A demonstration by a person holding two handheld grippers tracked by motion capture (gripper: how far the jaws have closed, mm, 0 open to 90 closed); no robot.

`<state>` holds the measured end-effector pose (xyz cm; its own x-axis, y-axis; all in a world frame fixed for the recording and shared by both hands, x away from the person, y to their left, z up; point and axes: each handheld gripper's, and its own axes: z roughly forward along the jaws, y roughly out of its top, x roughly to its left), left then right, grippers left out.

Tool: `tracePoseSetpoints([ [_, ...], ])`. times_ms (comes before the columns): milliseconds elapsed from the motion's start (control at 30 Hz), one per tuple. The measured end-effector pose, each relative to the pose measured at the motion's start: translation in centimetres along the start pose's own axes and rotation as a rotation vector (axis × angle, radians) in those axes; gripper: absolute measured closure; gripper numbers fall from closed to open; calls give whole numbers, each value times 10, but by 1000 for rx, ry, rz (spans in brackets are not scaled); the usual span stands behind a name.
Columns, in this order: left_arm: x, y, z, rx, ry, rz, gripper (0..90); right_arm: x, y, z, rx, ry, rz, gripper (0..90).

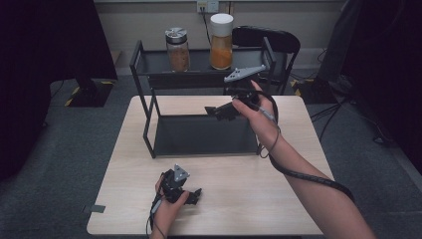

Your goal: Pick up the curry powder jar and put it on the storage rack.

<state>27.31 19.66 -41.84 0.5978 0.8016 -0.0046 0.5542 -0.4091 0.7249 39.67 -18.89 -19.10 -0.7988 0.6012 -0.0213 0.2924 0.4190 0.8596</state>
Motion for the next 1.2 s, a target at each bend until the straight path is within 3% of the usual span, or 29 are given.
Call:
tracePoseSetpoints([
  [933,0,-1,0,-3,2,0,0,-2,-58,22,59,39,12,15],
  [1200,0,0,0,-1,1,2,0,-6,-82,30,70,64,36,15],
])
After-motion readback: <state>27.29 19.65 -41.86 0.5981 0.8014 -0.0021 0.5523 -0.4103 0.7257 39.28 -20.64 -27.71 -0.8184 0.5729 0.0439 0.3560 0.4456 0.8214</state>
